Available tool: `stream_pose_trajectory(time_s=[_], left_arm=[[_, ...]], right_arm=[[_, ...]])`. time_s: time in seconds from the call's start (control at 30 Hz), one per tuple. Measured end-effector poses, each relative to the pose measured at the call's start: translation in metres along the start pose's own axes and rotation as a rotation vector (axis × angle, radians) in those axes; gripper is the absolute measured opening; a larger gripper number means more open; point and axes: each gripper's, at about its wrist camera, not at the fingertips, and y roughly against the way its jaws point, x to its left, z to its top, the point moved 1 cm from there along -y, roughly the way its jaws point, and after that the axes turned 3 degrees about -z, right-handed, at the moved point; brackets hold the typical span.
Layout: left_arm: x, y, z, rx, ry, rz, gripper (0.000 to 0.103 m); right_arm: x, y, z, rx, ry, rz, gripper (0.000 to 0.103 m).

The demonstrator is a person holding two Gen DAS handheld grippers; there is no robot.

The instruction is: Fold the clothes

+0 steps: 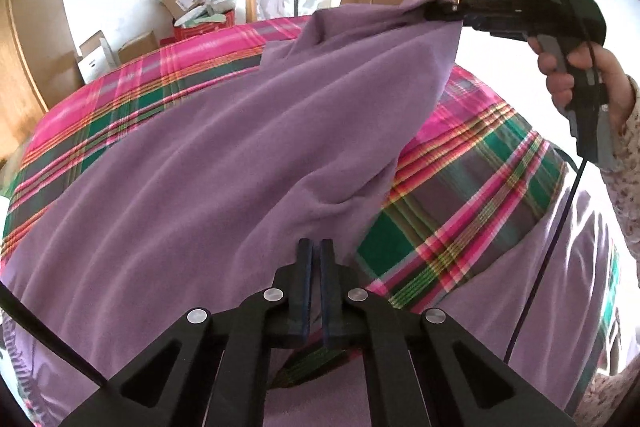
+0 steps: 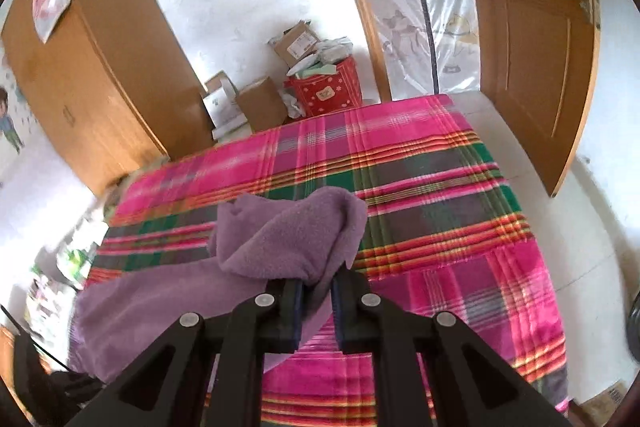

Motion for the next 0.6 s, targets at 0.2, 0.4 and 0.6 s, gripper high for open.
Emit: stream_pose_trajectory(time_s=[0.2,0.4,0.6], left_arm=[[0.005,0.000,0.001,-0.002,0.023,-0.021,0.003],[0.000,-0.004,0.020,-0.027,0.000,-0.007,0.004],[-0.006,-0.017,0.030,-0.018,-0.012,-0.023,0.005]], right_arm=[[0.004,-0.040,-0.014,0.140,0.103,-0.102,0.016],[0.000,-0.036,-0.021,0.152,0.246,-0.132,0.028],[-0.018,-0.013,-0.021,0.128,0.290,-0.163,0.038]])
